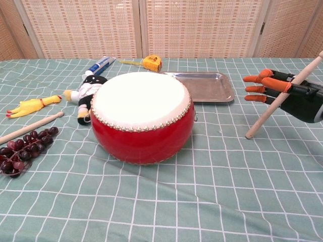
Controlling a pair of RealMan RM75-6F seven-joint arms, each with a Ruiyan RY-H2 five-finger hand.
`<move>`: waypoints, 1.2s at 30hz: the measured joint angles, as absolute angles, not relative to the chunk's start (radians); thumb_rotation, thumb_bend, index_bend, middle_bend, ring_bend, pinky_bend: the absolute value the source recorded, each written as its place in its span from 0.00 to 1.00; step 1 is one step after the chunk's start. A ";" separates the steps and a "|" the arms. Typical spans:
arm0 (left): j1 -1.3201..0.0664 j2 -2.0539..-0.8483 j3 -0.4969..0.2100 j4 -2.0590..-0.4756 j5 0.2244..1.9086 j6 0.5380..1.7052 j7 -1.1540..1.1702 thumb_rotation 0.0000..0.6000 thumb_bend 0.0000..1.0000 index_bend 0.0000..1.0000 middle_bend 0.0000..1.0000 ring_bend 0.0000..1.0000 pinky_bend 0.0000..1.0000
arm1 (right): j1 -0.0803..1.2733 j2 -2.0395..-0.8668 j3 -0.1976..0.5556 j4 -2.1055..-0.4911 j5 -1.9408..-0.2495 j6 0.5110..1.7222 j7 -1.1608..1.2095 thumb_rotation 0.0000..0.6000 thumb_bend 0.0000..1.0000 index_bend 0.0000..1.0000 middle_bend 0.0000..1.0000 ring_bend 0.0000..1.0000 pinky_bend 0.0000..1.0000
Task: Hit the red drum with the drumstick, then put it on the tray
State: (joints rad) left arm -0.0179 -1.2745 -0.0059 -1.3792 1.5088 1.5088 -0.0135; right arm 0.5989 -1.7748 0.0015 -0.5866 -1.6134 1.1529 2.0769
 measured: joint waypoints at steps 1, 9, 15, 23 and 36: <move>-0.018 -1.275 -0.006 -1.377 1.508 1.508 -0.015 1.00 0.31 0.08 0.05 0.08 0.02 | 0.600 -1.777 -0.003 -0.587 -1.616 1.152 2.064 1.00 0.18 0.57 0.34 0.37 0.36; -0.016 -1.281 -0.004 -1.361 1.505 1.506 -0.030 1.00 0.31 0.08 0.05 0.08 0.02 | 0.607 -1.794 -0.020 -0.597 -1.618 1.121 1.975 1.00 0.18 0.62 0.37 0.39 0.38; -0.016 -1.285 -0.003 -1.352 1.504 1.503 -0.035 1.00 0.31 0.08 0.05 0.08 0.02 | 0.617 -1.813 -0.021 -0.598 -1.603 1.075 1.907 1.00 0.18 0.70 0.42 0.44 0.42; -0.018 -1.288 -0.004 -1.348 1.503 1.499 -0.036 1.00 0.31 0.08 0.05 0.08 0.02 | 0.648 -1.845 -0.005 -0.606 -1.577 1.007 1.842 1.00 0.18 0.79 0.48 0.49 0.45; -0.019 -1.294 -0.003 -1.334 1.499 1.492 -0.044 1.00 0.31 0.08 0.05 0.08 0.02 | 0.649 -1.883 0.007 -0.602 -1.562 1.007 1.776 1.00 0.18 1.00 0.81 0.84 0.71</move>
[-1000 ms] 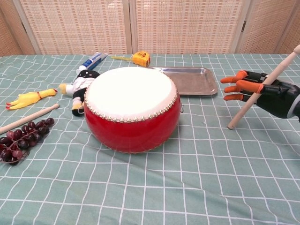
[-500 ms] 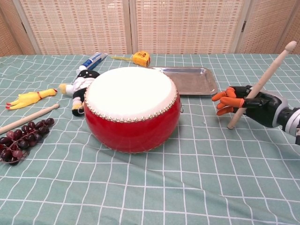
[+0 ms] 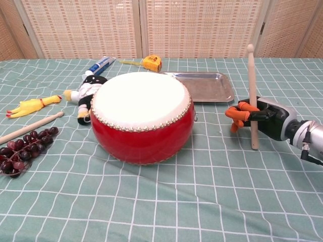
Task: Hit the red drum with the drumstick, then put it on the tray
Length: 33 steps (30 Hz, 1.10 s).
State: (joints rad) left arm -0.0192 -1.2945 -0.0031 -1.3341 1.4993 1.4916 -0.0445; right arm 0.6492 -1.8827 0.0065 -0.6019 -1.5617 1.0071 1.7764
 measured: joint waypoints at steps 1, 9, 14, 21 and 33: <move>-0.020 -1.294 -0.003 -1.334 1.500 1.491 -0.044 1.00 0.31 0.08 0.05 0.08 0.02 | 0.647 -1.887 0.008 -0.599 -1.562 1.016 1.769 1.00 0.18 1.00 0.83 0.87 0.74; -0.020 -1.295 -0.003 -1.333 1.499 1.491 -0.045 1.00 0.31 0.08 0.05 0.08 0.02 | 0.631 -1.903 0.016 -0.596 -1.561 1.068 1.751 1.00 0.19 1.00 0.96 1.00 0.95; -0.020 -1.295 -0.003 -1.332 1.499 1.490 -0.045 1.00 0.31 0.08 0.05 0.08 0.02 | 0.618 -1.904 0.023 -0.608 -1.563 1.121 1.743 1.00 0.41 1.00 1.00 1.00 1.00; -0.022 -1.294 -0.003 -1.330 1.501 1.489 -0.043 1.00 0.31 0.08 0.05 0.08 0.02 | 0.605 -1.884 0.023 -0.642 -1.578 1.184 1.673 1.00 0.53 1.00 1.00 1.00 1.00; -0.026 -1.295 -0.004 -1.324 1.510 1.495 -0.053 1.00 0.31 0.08 0.05 0.08 0.02 | 0.660 -1.744 0.076 -0.868 -1.597 1.221 1.008 1.00 0.53 1.00 1.00 1.00 1.00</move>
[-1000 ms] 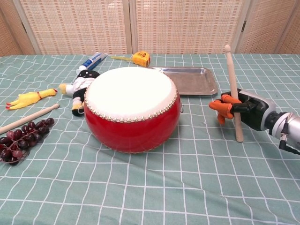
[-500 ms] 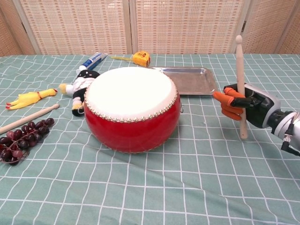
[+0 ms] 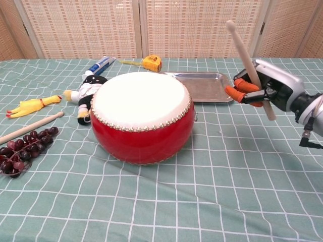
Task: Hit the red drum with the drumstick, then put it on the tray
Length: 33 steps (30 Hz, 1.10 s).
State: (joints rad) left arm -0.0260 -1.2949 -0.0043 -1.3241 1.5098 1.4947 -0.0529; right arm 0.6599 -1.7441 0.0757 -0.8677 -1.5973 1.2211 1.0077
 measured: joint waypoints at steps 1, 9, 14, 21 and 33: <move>-0.026 -1.295 -0.004 -1.324 1.512 1.496 -0.053 1.00 0.31 0.08 0.05 0.08 0.02 | 0.673 -1.719 0.086 -0.914 -1.594 1.208 0.901 1.00 0.53 1.00 1.00 1.00 1.00; -0.026 -1.296 -0.003 -1.319 1.517 1.503 -0.063 1.00 0.31 0.08 0.05 0.08 0.02 | 0.772 -1.583 0.174 -1.185 -1.503 1.072 0.161 1.00 0.53 1.00 1.00 1.00 1.00; -0.024 -1.294 -0.004 -1.314 1.518 1.509 -0.071 1.00 0.31 0.08 0.05 0.08 0.02 | 0.844 -1.536 0.223 -1.294 -1.402 0.993 -0.277 1.00 0.53 1.00 1.00 1.00 1.00; -0.025 -1.299 -0.004 -1.308 1.518 1.508 -0.077 1.00 0.31 0.08 0.05 0.08 0.02 | 0.929 -1.516 0.244 -1.365 -1.281 0.941 -0.676 1.00 0.53 1.00 1.00 1.00 1.00; -0.026 -1.303 -0.002 -1.303 1.516 1.502 -0.080 1.00 0.31 0.08 0.05 0.08 0.02 | 0.966 -1.554 0.200 -1.317 -1.239 0.915 -0.764 1.00 0.53 1.00 1.00 1.00 1.00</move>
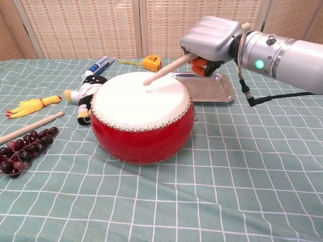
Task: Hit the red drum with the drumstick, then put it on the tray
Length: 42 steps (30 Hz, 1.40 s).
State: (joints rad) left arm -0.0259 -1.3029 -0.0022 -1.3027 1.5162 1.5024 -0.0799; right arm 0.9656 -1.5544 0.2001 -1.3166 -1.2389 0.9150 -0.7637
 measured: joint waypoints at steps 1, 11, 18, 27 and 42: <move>-0.026 -1.304 -0.002 -1.302 1.516 1.502 -0.080 1.00 0.31 0.08 0.05 0.08 0.02 | 0.965 -1.558 0.197 -1.308 -1.237 0.914 -0.766 1.00 0.53 1.00 1.00 1.00 1.00; -0.026 -1.307 -0.001 -1.298 1.513 1.497 -0.082 1.00 0.31 0.08 0.05 0.08 0.02 | 0.955 -1.568 0.188 -1.263 -1.232 0.920 -0.692 1.00 0.53 1.00 1.00 1.00 1.00; -0.025 -1.307 -0.001 -1.297 1.513 1.500 -0.083 1.00 0.31 0.08 0.05 0.08 0.02 | 0.953 -1.585 0.157 -1.222 -1.246 0.915 -0.730 1.00 0.53 1.00 1.00 1.00 1.00; -0.021 -1.310 0.001 -1.290 1.508 1.497 -0.090 1.00 0.31 0.08 0.05 0.08 0.02 | 0.927 -1.596 0.215 -1.261 -1.225 0.950 -0.504 1.00 0.53 1.00 1.00 1.00 1.00; -0.023 -1.311 0.000 -1.287 1.508 1.492 -0.089 1.00 0.31 0.08 0.05 0.08 0.02 | 0.932 -1.628 0.162 -1.177 -1.259 0.938 -0.629 1.00 0.53 1.00 1.00 1.00 1.00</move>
State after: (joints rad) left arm -0.0230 -1.3112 0.0004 -1.2875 1.5077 1.4925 -0.0894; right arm 0.9318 -1.6276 0.1616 -1.1768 -1.2592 0.9382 -0.6288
